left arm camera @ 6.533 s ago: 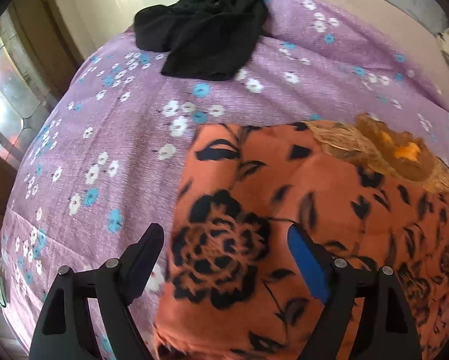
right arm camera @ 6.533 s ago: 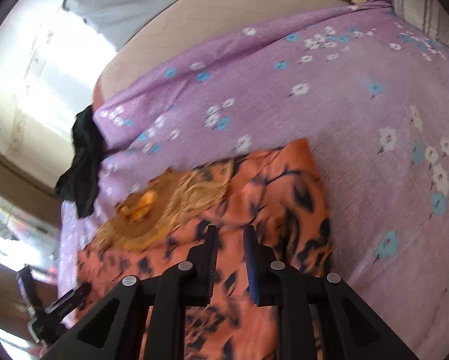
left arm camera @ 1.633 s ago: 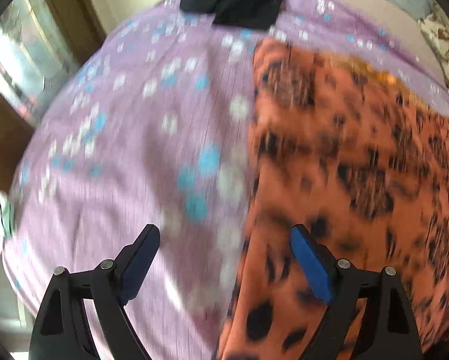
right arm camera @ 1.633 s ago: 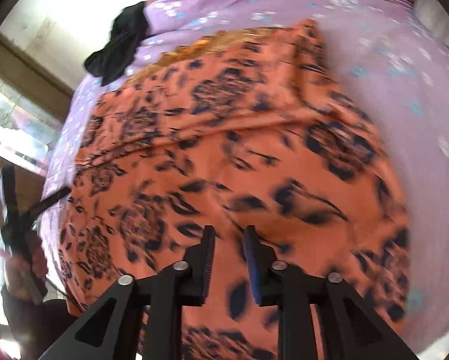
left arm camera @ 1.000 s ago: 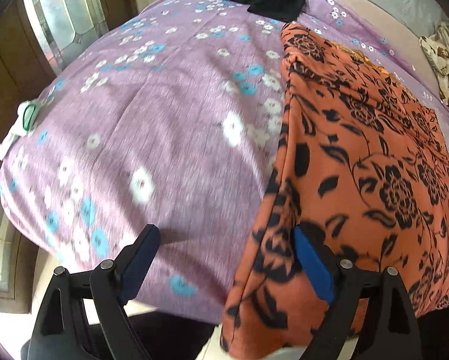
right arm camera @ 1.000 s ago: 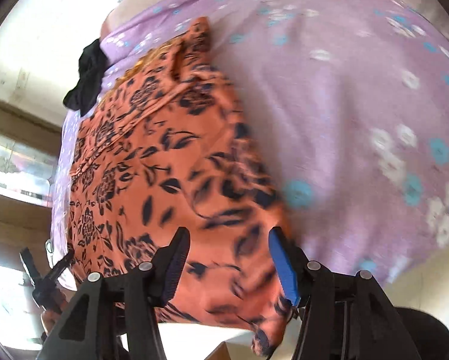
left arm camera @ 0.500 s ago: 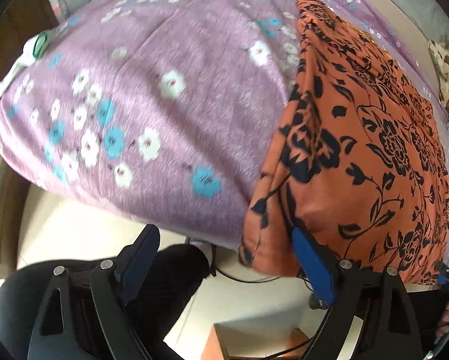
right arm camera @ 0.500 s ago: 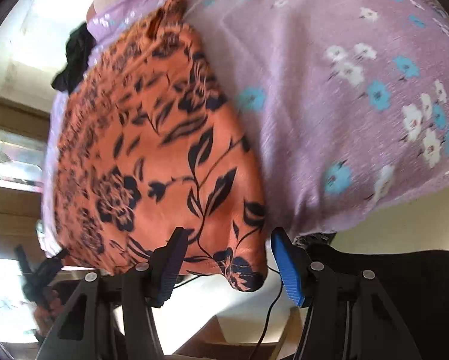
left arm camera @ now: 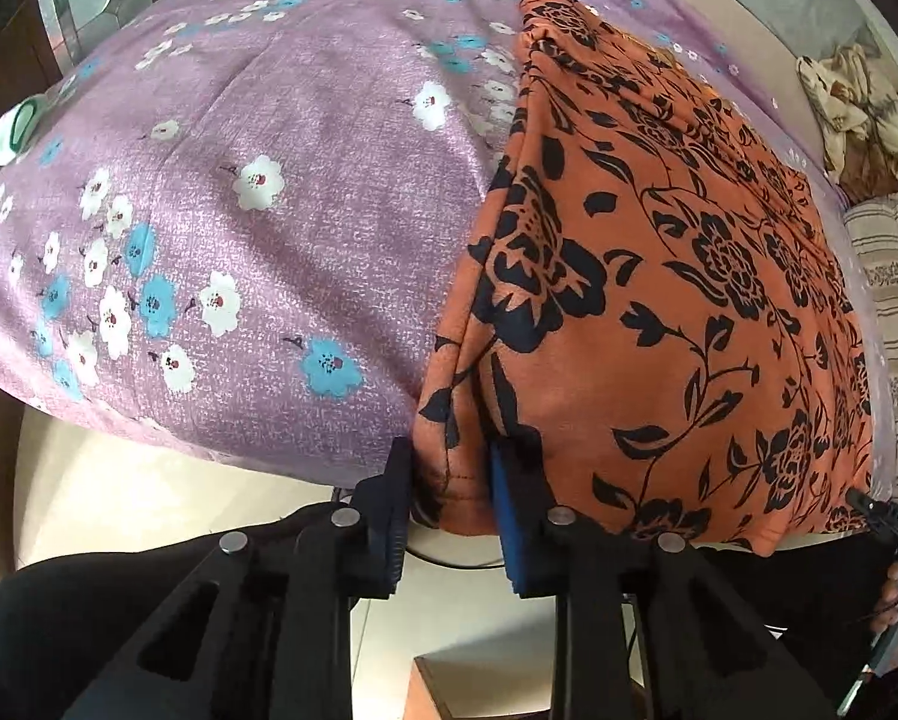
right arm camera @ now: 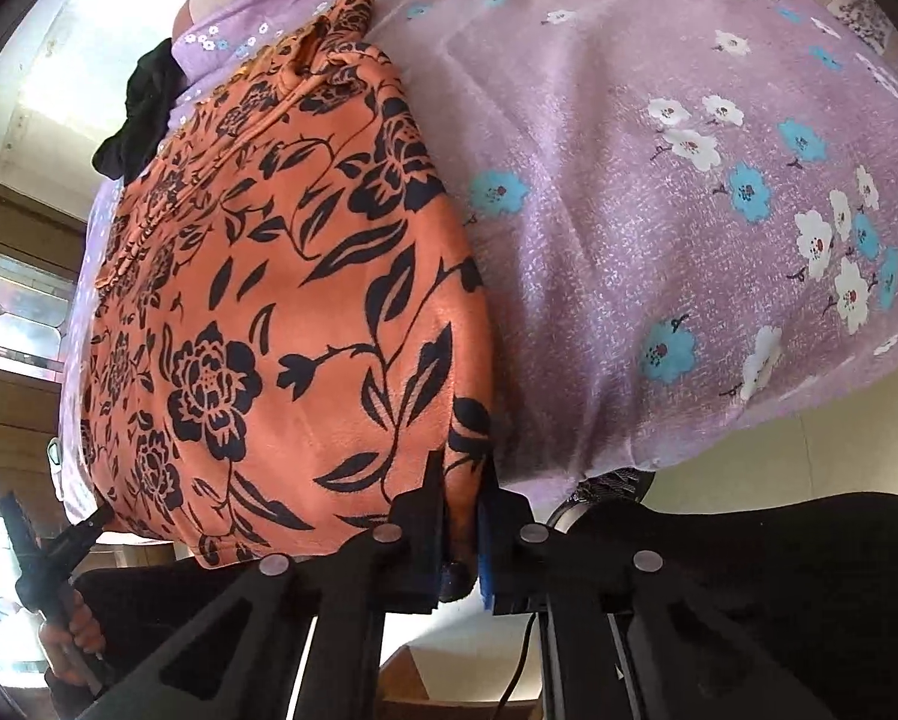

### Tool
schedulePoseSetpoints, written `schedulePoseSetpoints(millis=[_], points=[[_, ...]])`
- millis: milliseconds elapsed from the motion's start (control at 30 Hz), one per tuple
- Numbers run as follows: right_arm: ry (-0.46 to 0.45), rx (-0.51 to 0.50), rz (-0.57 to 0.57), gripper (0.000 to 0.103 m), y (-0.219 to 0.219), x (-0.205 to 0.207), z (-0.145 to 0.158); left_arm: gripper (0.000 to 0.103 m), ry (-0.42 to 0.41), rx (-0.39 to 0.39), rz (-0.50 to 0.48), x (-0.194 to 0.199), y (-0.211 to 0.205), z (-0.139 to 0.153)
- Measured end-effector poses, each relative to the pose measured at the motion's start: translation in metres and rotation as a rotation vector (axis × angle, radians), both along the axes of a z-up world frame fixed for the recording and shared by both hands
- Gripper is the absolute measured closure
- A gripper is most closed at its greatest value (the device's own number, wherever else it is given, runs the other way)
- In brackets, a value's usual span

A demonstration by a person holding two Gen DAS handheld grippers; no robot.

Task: Fold small clothes

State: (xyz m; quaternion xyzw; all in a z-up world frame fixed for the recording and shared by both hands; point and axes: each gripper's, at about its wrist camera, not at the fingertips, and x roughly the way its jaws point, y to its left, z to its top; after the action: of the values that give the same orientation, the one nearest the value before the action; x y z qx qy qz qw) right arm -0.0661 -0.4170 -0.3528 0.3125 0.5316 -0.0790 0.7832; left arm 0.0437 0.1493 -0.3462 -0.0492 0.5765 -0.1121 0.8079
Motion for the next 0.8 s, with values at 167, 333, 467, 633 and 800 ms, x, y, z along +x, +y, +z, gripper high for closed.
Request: schedulePoseSetpoints(millis=[167,333,467,633,800], points=[[-0.031,0.013,0.017,0.095,0.002,-0.008,0.02,0.044,-0.011,0.044,0.042,0.008,0.01,0.005],[-0.052,0.046,0.029,0.095,0.003,-0.007,0.028,0.059,-0.003,0.02,0.0,0.009,0.004,-0.002],[-0.055,0.055,0.041,0.095,0.008,-0.001,0.026,0.094,-0.017,-0.03,-0.047,0.004,-0.003,0.008],[-0.138,0.09,0.055,0.096,0.002,0.001,0.052,0.095,-0.032,-0.132,-0.085,0.01,0.0,0.035],[-0.265,0.171,0.044,0.096,-0.02,0.017,0.092,0.095,-0.079,-0.282,-0.149,0.035,0.0,0.092]])
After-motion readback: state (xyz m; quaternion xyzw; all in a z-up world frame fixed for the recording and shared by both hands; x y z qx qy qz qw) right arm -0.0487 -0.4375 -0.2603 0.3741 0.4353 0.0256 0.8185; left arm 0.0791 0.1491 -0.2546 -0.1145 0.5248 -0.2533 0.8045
